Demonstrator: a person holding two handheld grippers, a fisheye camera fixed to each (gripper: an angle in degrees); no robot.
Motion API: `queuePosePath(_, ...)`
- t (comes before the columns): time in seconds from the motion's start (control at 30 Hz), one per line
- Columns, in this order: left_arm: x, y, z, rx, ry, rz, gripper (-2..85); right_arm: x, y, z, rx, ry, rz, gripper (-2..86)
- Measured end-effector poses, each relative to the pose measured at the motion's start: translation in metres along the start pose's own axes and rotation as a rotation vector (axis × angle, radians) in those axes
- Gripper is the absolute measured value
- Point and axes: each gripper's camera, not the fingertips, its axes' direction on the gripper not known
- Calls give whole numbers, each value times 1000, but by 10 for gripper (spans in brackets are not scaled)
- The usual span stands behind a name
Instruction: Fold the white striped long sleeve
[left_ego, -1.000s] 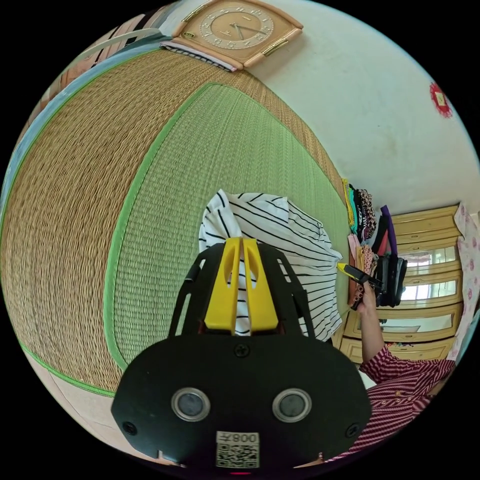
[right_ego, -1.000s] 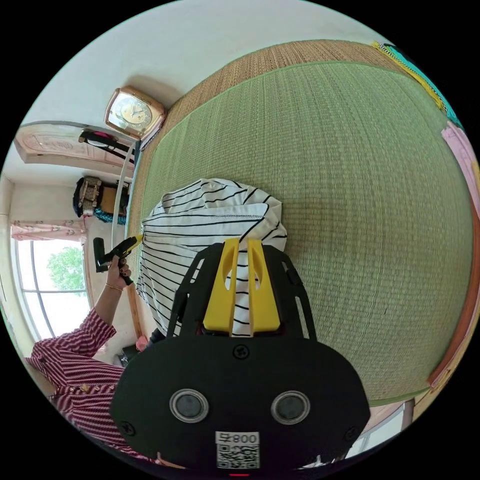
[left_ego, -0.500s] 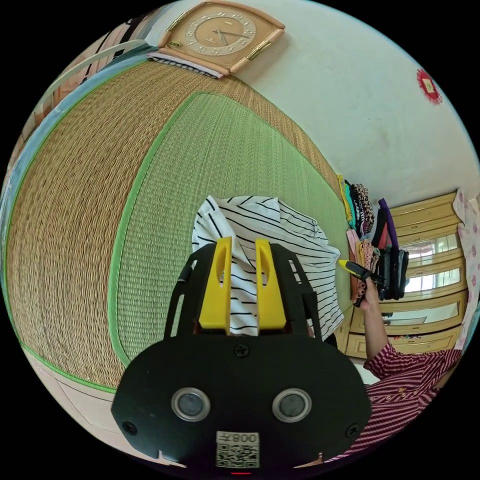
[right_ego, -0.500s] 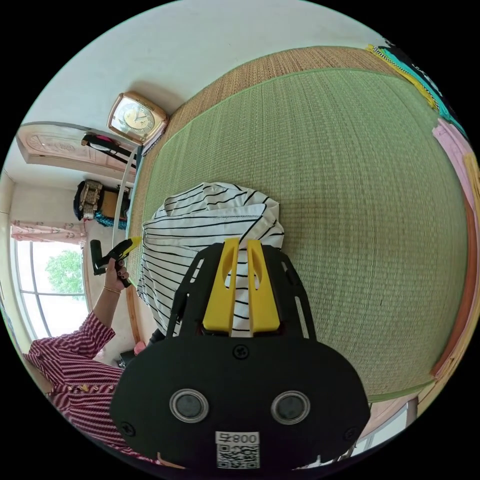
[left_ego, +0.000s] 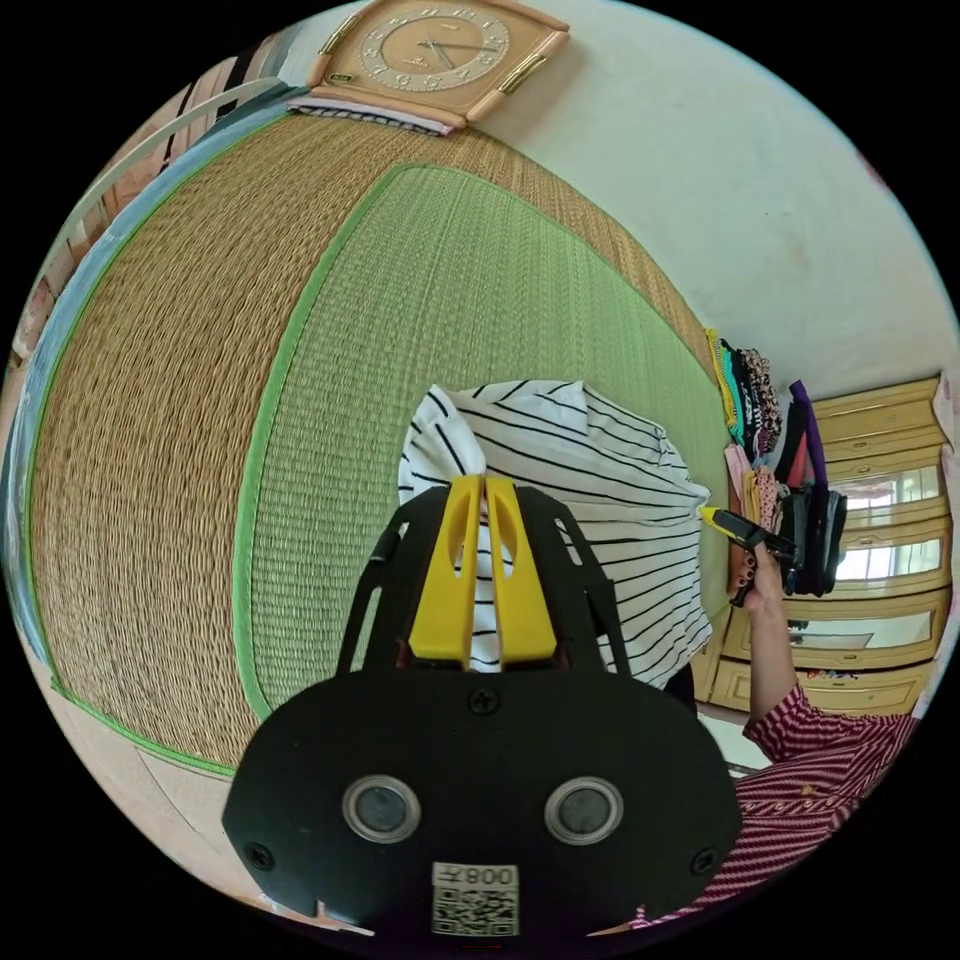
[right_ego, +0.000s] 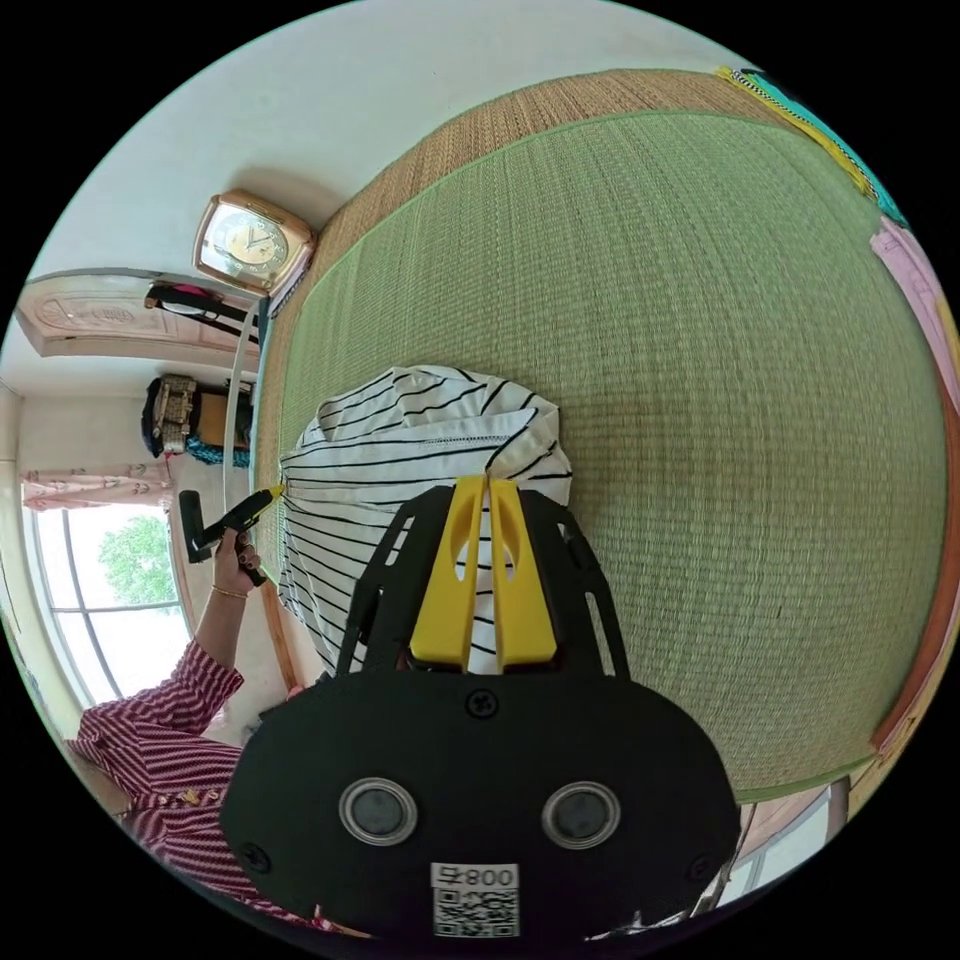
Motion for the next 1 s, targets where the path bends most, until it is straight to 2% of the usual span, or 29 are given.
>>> queuePosePath(0.27, -22, -42, 0, 51, 69, -51, 7, 22, -11, -17, 65, -117, 31, 3)
queuePosePath(0.5, -48, -81, 35, -9, 54, -115, 21, 59, -32, 7, 27, -190, 120, 7)
queuePosePath(1.0, -96, -95, 45, 133, 141, -137, 62, 84, -24, -2, 89, -347, 146, 27)
